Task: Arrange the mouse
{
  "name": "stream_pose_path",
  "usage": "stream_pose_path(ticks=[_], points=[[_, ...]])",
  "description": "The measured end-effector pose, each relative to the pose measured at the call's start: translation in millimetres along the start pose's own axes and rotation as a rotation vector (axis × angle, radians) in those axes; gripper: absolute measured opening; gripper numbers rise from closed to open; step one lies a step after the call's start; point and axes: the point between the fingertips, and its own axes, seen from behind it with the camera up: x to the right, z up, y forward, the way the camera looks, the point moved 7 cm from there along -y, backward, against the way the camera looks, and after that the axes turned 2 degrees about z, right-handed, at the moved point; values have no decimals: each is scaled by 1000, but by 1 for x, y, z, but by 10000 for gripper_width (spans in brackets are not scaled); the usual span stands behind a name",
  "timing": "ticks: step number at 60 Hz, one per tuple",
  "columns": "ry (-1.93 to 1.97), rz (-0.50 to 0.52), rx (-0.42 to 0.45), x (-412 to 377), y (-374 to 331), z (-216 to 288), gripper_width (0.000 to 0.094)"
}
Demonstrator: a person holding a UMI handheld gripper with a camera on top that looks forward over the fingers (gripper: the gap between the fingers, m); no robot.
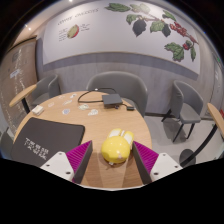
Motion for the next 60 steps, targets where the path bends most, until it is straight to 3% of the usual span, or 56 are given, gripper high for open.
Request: stream_pose_path(ticks=[3,6,10,15,19,25,31,41,52,60], points=[[-1,-1,-8,2,7,5,722],[-1,2,-12,4,10,7,510],[56,-2,-5,7,10,8,432],[37,-83,20,18,3,8,354],[1,-125,75,11,-15,22,348],[74,-4,183,-51,-51,62,347],[55,49,248,-120,-73,82,346],[31,107,142,-202,-46,42,345],[79,87,-13,-210,-11,-10,347],[6,82,-25,-212,-18,-11,454]])
